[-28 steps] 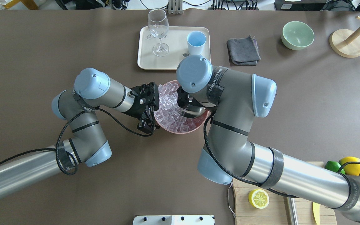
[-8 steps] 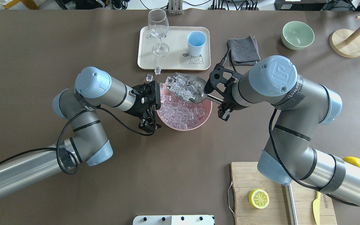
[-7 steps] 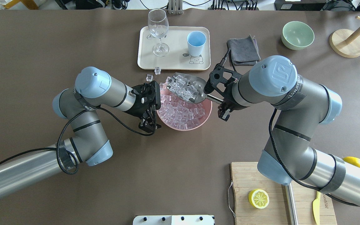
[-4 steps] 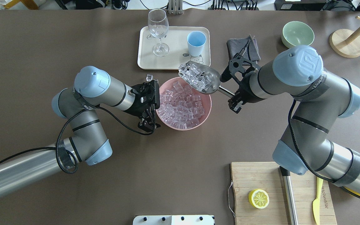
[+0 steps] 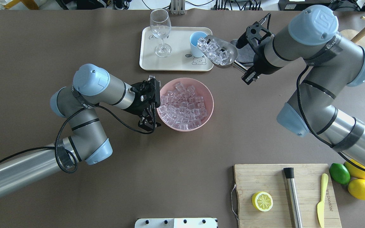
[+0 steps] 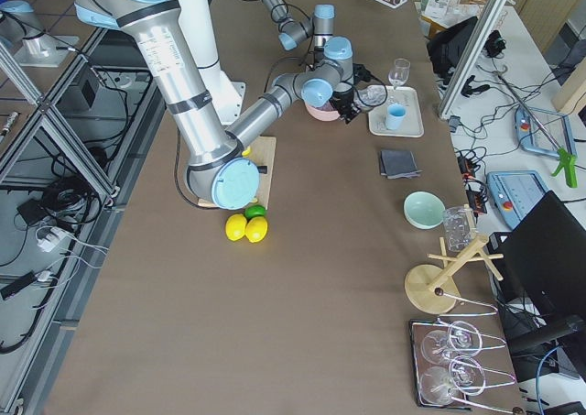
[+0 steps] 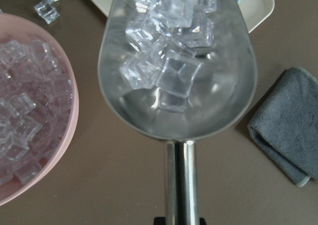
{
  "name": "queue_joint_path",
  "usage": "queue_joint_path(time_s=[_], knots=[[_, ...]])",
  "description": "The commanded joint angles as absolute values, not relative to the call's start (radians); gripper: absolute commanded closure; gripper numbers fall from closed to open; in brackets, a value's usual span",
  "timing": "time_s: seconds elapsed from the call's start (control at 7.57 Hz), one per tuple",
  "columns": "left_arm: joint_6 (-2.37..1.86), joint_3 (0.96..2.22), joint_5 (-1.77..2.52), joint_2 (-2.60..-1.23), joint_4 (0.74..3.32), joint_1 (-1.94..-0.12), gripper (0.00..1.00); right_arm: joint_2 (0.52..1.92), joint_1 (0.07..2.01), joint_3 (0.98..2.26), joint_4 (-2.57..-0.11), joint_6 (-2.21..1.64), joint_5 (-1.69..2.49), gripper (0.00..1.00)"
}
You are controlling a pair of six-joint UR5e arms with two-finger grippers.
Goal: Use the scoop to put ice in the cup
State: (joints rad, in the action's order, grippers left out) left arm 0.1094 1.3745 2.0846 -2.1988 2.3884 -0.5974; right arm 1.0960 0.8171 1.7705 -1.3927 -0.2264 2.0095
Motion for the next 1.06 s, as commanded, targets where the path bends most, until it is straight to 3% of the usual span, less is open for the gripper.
queue_joint_path(time_s=[0.0,0.53,0.93], knots=[[0.112,1.374,2.086,-2.198,2.385,-0.610,0.02,0.926,0.890,1.562,-1.463,-0.186,2.045,1.00],[0.114,1.381,2.134,-2.180,2.387,-0.660,0.02,0.743,0.897,1.450,-1.839,0.102,2.068,1.00],[0.114,1.402,2.161,-2.152,2.373,-0.690,0.02,0.701,0.949,1.407,-1.940,0.132,2.074,1.00]])
